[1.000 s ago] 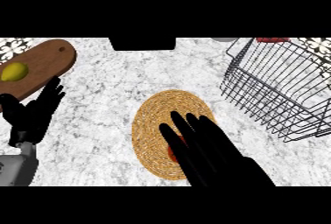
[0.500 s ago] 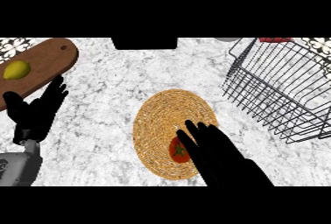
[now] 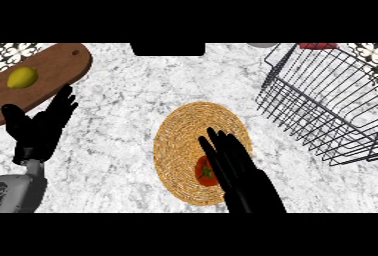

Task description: Pick the tomato from the placemat and place it in the basket

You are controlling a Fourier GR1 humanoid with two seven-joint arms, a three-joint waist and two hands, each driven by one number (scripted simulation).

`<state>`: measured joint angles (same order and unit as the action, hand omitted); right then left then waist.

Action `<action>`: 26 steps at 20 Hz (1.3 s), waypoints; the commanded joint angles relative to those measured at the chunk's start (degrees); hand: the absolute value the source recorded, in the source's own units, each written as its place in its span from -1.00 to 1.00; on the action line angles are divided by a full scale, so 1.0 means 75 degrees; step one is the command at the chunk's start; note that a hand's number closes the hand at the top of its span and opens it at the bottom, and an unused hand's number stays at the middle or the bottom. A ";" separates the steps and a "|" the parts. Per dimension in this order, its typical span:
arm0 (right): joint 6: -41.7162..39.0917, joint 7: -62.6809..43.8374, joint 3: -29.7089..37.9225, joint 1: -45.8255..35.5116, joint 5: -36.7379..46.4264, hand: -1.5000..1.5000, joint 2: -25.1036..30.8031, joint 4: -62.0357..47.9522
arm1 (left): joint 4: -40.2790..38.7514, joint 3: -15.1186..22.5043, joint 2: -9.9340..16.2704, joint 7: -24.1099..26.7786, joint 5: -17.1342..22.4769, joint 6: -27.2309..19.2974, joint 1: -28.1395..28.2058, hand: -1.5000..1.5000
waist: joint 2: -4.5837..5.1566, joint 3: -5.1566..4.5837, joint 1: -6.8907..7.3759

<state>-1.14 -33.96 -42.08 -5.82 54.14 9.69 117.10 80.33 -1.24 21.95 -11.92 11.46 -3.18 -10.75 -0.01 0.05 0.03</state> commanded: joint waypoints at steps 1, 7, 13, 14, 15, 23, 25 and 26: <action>0.0818 0.0995 0.0450 0.0215 -0.0048 -1.00 -0.0080 -0.1049 | 0.0172 -0.0159 0.0003 -0.0331 -0.0086 0.0077 -0.0171 0.00 | 0.0004 -0.0003 0.0002; 0.0630 0.1087 0.0591 0.0055 0.0145 -1.00 -0.0450 -0.2424 | -0.0735 -0.0362 -0.0196 0.0127 -0.0213 0.0287 -0.0439 0.00 | 0.0009 -0.0006 -0.0017; 0.0529 0.1200 0.0683 0.0383 0.0565 -1.00 -0.0506 -0.2530 | 0.0793 -0.0294 -0.0325 -0.0319 -0.0400 0.0368 0.0530 0.00 | -0.0010 -0.0005 0.0017; 0.0162 0.1180 0.0782 0.0238 0.0401 -1.00 -0.0605 -0.2298 | 0.0109 -0.0541 -0.0270 -0.0485 -0.0454 0.0270 -0.0345 0.00 | -0.0003 -0.0006 -0.0013; 0.0118 0.1519 0.1210 -0.0147 0.0295 -1.00 -0.0628 -0.2794 | -0.0403 -0.0620 -0.0405 0.0005 -0.0473 0.0392 -0.0287 0.00 | 0.0003 -0.0006 -0.0009; 0.0078 0.1765 0.0783 0.0607 0.0366 -1.00 -0.0869 -0.2365 | 0.0034 -0.0876 -0.0345 0.0156 -0.0449 0.0974 0.0339 0.00 | -0.0002 -0.0007 0.0004; 0.0165 0.2500 0.1000 0.0809 0.0193 -1.00 -0.0432 -0.2358 | 0.0118 -0.0803 -0.0570 -0.0141 -0.0722 0.0583 -0.0001 0.00 | -0.0002 -0.0006 -0.0010; 0.0136 0.2562 0.1072 0.0758 0.0106 -1.00 -0.0522 -0.2378 | -0.0532 -0.0884 -0.0584 0.0038 -0.0765 0.0616 -0.0484 0.00 | 0.0003 -0.0006 -0.0027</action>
<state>-0.02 -18.15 -34.58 -1.21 56.04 5.41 99.49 80.04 -6.71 17.92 -13.08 6.65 1.09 -11.70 -0.02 0.00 -0.06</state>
